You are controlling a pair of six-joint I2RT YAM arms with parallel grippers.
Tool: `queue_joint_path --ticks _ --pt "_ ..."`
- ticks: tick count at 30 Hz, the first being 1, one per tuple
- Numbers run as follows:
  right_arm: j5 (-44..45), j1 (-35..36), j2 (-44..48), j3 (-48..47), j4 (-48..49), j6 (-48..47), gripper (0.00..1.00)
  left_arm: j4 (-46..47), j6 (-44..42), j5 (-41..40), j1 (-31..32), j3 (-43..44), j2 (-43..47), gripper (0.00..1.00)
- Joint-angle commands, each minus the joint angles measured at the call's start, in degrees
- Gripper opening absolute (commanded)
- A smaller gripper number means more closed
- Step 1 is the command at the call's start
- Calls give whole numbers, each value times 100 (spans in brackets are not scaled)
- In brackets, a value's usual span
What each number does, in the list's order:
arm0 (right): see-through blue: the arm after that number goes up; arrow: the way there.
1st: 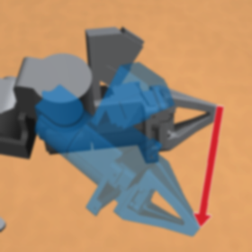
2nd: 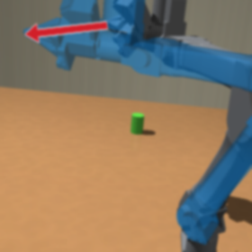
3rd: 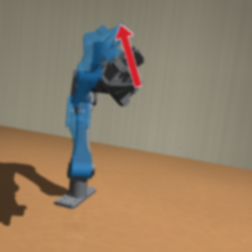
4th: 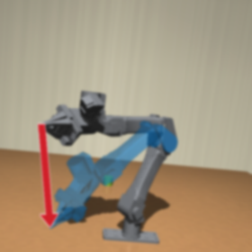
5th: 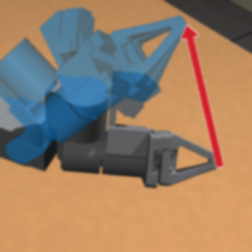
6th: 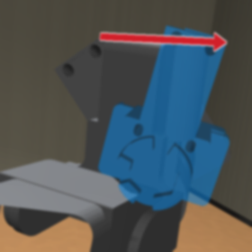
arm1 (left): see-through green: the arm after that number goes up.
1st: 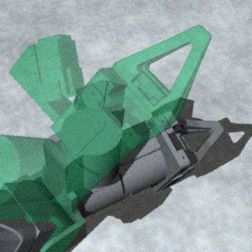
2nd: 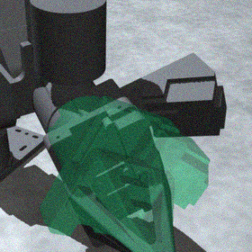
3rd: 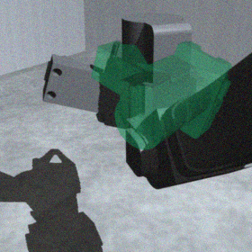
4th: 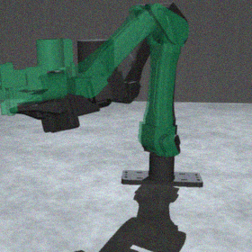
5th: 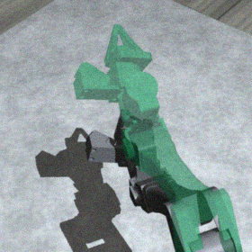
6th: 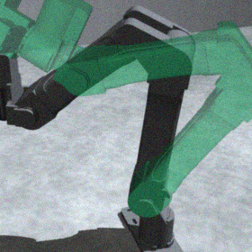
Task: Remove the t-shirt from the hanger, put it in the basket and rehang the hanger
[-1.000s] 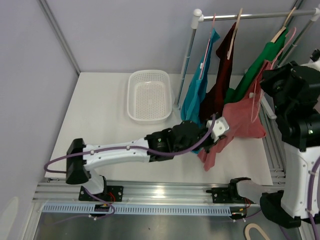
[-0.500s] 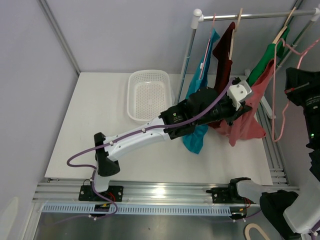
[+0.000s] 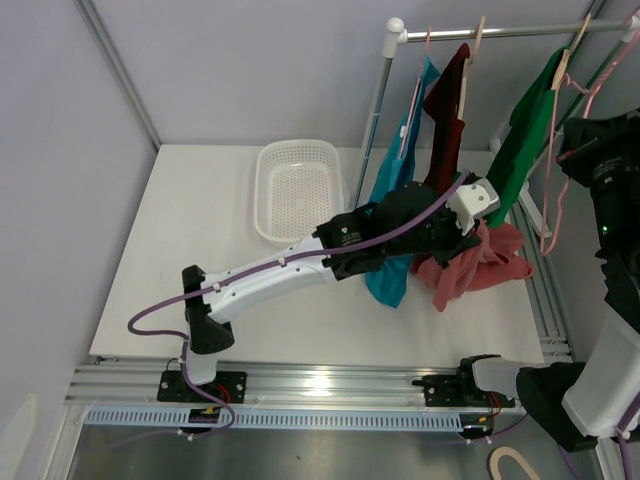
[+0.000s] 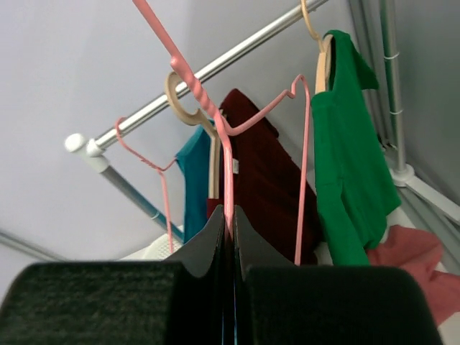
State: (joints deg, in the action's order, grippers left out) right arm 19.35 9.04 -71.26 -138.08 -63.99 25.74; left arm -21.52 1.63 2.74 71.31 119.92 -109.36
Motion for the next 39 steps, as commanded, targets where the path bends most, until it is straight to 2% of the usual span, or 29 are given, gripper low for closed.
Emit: queue_joint_path --ticks 1,2,5,9,12,18,22,27,31,35,39 --pt "471 28 -204 -175 158 -499 0 -1105 312 -2 23 1145 574 1" --pt "586 28 -178 -167 193 -543 0 -1770 347 24 15 1983 583 1" --pt "1008 28 -116 -123 325 -780 0 -2189 434 226 -29 2238 1073 1" --pt "1369 28 86 376 588 -1009 0 -2146 698 350 -178 1634 2057 1" --pt "1405 28 192 641 642 -1062 0 -2251 655 52 -205 1447 2629 1" --pt "1438 19 587 1327 1045 -1184 0 -1892 259 -1205 -371 858 3649 1" --pt "1712 19 623 1626 1029 -1378 0 -2101 198 -1303 -1012 1417 3615 1" --pt "1695 -42 728 2188 1362 -1510 0 -2032 -48 -1434 -1330 1605 3474 1" --pt "1135 -349 675 2549 1555 -1536 0 -1962 -40 -1162 -1707 1737 3264 1" --pt "272 -1182 631 2821 1749 -1528 0 -1690 -145 -1258 -1866 1869 3167 1" --pt "-211 -1867 553 3076 1898 -1642 0 -1426 -154 -1084 -2374 1816 3149 1"
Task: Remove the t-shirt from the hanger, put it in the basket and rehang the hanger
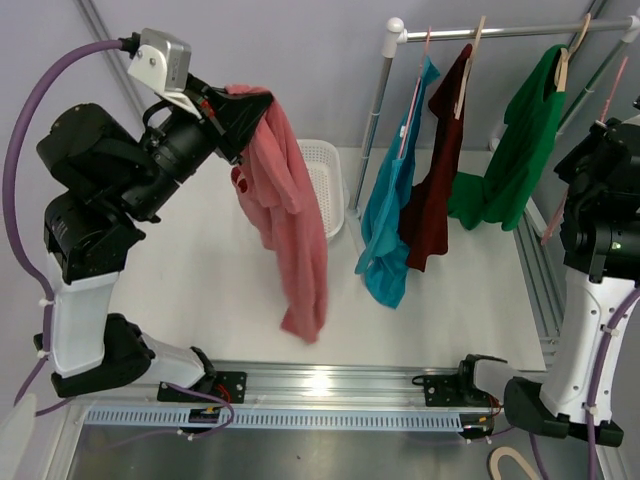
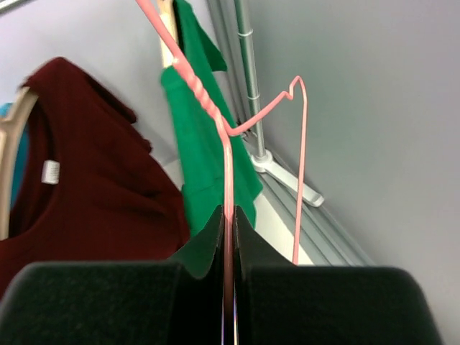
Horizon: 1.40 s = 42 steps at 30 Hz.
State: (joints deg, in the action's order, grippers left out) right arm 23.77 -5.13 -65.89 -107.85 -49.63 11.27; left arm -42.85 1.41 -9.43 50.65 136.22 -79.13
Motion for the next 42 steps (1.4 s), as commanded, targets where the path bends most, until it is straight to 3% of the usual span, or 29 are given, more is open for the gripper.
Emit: queue_joint_path --ticks 1,2,7,16,28,42 --pt "-898 -654 6 80 489 -178 0 751 -123 187 -389 203 117 1" --pt "-1649 -883 -3 115 576 -73 0 795 -115 222 -468 246 74 1" --pt "-3657 -2114 -205 308 1006 227 0 989 -123 459 -881 510 -120 1" --pt "-4976 -2458 -223 529 1588 -55 0 1551 -123 838 -1163 642 -234 1" --pt "-5717 -2660 -864 467 2193 -125 0 2509 -607 750 -1330 572 -410 1" --pt "-5646 -2783 -1804 -33 3064 174 0 3678 280 1611 -2392 712 -1402 1"
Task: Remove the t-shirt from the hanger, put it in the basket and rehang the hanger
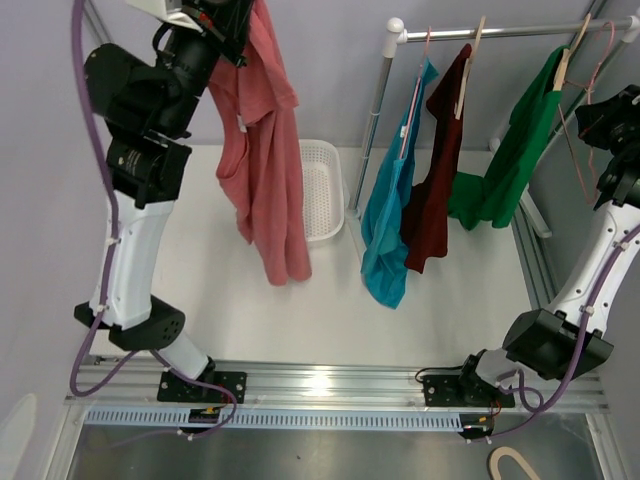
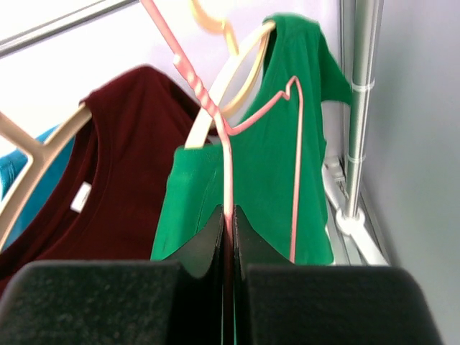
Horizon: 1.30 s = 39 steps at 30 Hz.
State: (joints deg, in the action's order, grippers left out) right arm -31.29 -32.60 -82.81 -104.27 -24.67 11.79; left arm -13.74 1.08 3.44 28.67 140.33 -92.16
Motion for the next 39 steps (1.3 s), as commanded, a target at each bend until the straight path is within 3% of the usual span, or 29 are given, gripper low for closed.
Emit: queue_joint_path --ticks 1,8,14,31,34,39 --pt "-184 -45 -174 -453 594 148 0 811 357 341 -238 415 -222 1" --pt "-211 -36 -587 -787 964 376 0 1128 692 438 -537 390 -513 1" --pt "-80 96 -1000 -902 1139 368 0 1303 648 236 -581 -532 -715 1" --pt "518 342 -1616 -1087 1421 289 0 680 911 -45 -924 -1052 -2156 1" --pt "703 333 -1651 -1104 1447 315 0 600 1078 -212 -924 -1472 -2061 1" --pt "747 333 -1747 -1122 1412 324 0 829 1342 -257 -836 -3280 -1648 1"
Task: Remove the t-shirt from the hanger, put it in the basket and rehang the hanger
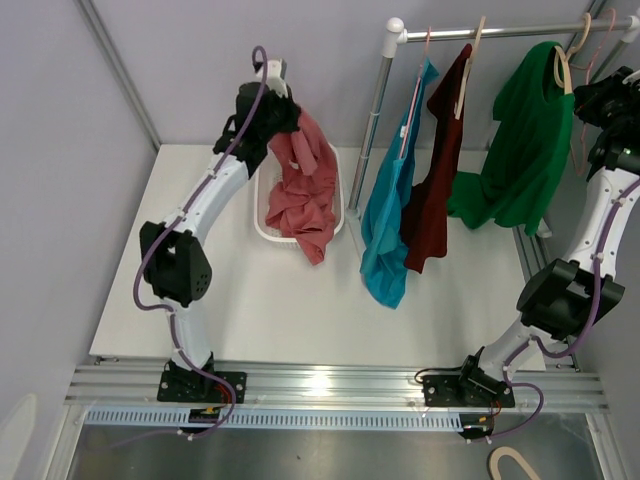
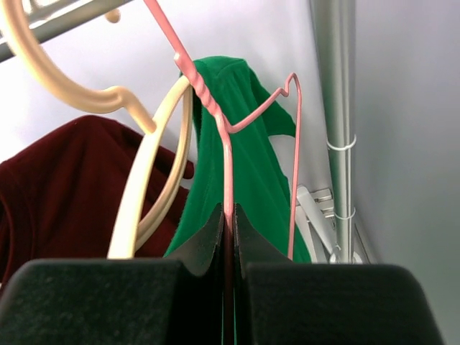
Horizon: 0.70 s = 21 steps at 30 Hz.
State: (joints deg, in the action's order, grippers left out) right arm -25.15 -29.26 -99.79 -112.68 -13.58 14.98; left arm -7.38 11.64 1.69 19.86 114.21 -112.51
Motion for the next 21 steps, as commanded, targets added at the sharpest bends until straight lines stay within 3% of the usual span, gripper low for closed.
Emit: queue_joint_path --ticks 1,3,4,6,8,10,13,16,21 --pt "142 -1 -76 -298 269 13 1 114 382 -108 105 -777 405 1" --pt "194 7 -111 -289 216 13 1 -105 505 -256 193 -953 379 8" --pt "220 8 -120 -263 207 -4 1 -437 732 -745 281 -1067 361 11" --pt "282 8 -137 -245 137 -57 1 -519 857 -811 343 -1277 352 12" --pt "300 8 -137 -202 137 -118 2 -536 814 -924 457 -1489 352 31" --pt "343 8 -137 -228 84 -136 4 -589 709 -1083 536 -1507 352 62" --pt "387 8 -85 -263 58 -180 7 -677 691 -1153 537 -1481 501 81" --pt "423 8 20 -289 49 -189 10 -668 498 -1171 606 -1298 895 91" --pt "519 7 213 -456 -153 -285 18 -819 -582 -2109 1291 -656 1599 97"
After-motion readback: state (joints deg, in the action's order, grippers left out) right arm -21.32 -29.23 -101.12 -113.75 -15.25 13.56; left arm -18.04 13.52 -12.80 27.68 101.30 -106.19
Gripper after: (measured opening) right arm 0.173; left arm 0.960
